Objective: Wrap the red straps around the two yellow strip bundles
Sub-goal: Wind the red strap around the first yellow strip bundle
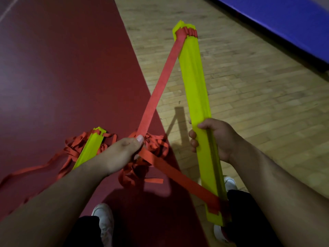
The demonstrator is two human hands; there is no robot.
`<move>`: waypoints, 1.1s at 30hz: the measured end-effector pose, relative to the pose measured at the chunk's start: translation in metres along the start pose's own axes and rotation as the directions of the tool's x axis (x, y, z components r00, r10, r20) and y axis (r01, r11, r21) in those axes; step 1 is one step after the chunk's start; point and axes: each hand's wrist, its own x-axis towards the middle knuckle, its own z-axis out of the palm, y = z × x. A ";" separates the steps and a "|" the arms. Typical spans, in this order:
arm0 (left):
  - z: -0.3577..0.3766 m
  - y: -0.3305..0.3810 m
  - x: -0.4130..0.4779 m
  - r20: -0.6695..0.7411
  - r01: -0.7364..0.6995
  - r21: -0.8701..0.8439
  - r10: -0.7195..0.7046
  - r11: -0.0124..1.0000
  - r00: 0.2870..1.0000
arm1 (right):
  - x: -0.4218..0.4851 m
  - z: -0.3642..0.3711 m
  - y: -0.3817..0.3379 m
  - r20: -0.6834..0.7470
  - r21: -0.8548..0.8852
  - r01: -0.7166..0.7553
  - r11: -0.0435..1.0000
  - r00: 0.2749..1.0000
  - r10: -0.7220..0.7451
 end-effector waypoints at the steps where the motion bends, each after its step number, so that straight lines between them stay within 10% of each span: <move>1: 0.000 0.000 0.000 0.001 0.000 -0.005 0.000 1.000 1.000 | 0.000 0.001 0.000 -0.007 -0.023 0.030 0.999 1.000 -0.031; 13: 0.000 0.001 0.003 -0.031 -0.009 0.001 0.009 1.000 0.999 | -0.003 0.012 0.000 0.136 0.101 -0.024 0.995 0.991 0.010; 33: 0.008 0.000 0.010 -0.104 -0.016 -0.006 0.015 1.000 0.994 | 0.012 0.014 0.014 -0.212 -0.293 0.213 0.932 0.936 -0.280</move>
